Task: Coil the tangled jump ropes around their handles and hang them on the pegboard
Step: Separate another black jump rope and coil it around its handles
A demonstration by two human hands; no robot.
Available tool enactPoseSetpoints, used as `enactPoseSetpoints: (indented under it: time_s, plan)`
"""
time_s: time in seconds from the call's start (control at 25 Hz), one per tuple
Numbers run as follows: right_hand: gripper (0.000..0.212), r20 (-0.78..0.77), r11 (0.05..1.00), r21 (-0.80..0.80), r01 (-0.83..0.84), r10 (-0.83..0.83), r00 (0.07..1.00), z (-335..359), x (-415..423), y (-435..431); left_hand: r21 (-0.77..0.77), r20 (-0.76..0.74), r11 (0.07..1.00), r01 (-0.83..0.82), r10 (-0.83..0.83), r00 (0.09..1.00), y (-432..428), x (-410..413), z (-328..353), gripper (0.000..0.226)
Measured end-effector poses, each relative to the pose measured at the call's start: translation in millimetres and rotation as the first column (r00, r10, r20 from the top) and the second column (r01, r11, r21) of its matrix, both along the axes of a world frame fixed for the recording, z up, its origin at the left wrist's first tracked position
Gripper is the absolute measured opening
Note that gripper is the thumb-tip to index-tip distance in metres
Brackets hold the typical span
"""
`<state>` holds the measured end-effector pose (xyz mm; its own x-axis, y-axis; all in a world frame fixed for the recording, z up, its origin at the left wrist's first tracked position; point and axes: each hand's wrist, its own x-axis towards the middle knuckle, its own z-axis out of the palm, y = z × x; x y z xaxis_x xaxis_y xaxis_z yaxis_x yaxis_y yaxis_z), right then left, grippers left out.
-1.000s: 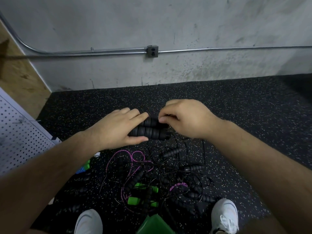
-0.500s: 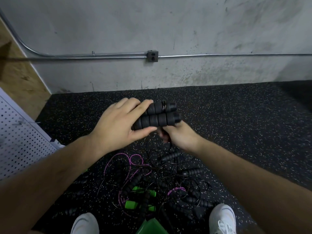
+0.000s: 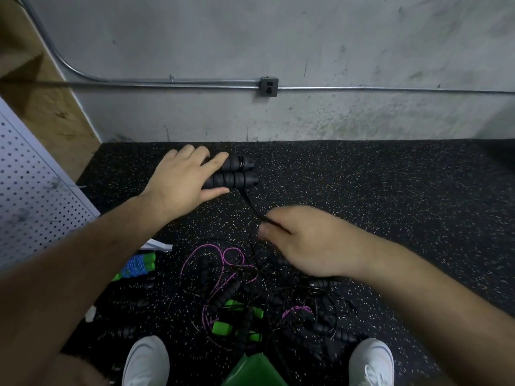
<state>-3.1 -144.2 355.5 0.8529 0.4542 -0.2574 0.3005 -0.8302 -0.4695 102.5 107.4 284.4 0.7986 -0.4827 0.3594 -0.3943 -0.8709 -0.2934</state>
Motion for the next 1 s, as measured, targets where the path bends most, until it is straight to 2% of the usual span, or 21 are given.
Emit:
enactPoseSetpoints:
  time_s: [0.08, 0.16, 0.24, 0.36, 0.44, 0.52, 0.64, 0.72, 0.76, 0.88, 1.0]
  plan:
    - [0.029, 0.311, 0.992, -0.124, 0.014, 0.026, 0.950, 18, 0, -7, 0.017, -0.040, 0.998, 0.061, -0.060, 0.997, -2, -2, -5, 0.075]
    - [0.030, 0.570, 0.979, -0.187, 0.084, 0.038, 0.821, 22, 10, -18, 0.023, -0.059, 0.986, 0.162, -0.161, 0.985, -10, -9, -9, 0.076]
    - [0.032, 0.640, 0.983, -0.147, 0.106, 0.013, 0.768, 16, 26, -30, 0.011, -0.095, 0.960, 0.281, -0.279, 0.956, -22, -18, -11, 0.074]
    - [0.028, 0.633, 0.990, -0.105, 0.094, -0.006, 0.774, 3, 49, -49, -0.017, -0.158, 0.913, 0.408, -0.406, 0.900, -36, -34, -13, 0.071]
    - [0.023, 0.590, 0.994, -0.048, 0.095, -0.049, 0.806, -7, 60, -61, -0.084, -0.192, 0.893, 0.441, -0.449, 0.873, -43, -44, -11, 0.071]
    - [0.019, 0.467, 0.992, 0.023, 0.128, -0.123, 0.876, -21, 68, -70, -0.180, -0.197, 0.874, 0.451, -0.481, 0.854, -50, -53, -5, 0.071]
    - [0.013, 0.122, 0.949, 0.249, 0.196, -0.231, 0.965, -46, 68, -71, -0.284, -0.145, 0.843, 0.456, -0.508, 0.849, -60, -61, 5, 0.073]
    - [0.017, -0.124, 0.879, 0.405, 0.254, -0.222, 0.967, -56, 60, -61, -0.319, -0.107, 0.854, 0.411, -0.464, 0.880, -63, -61, 9, 0.074]
    - [0.024, -0.199, 0.867, 0.414, 0.279, -0.213, 0.957, -61, 54, -54, -0.320, -0.082, 0.870, 0.374, -0.419, 0.904, -63, -58, 9, 0.074]
    - [0.034, -0.299, 0.860, 0.399, 0.319, -0.206, 0.932, -71, 34, -28, -0.279, -0.034, 0.929, 0.244, -0.264, 0.964, -57, -46, 6, 0.077]
    - [0.035, -0.283, 0.848, 0.433, 0.305, -0.194, 0.939, -70, 24, -11, -0.238, -0.026, 0.959, 0.152, -0.163, 0.986, -48, -33, 3, 0.077]
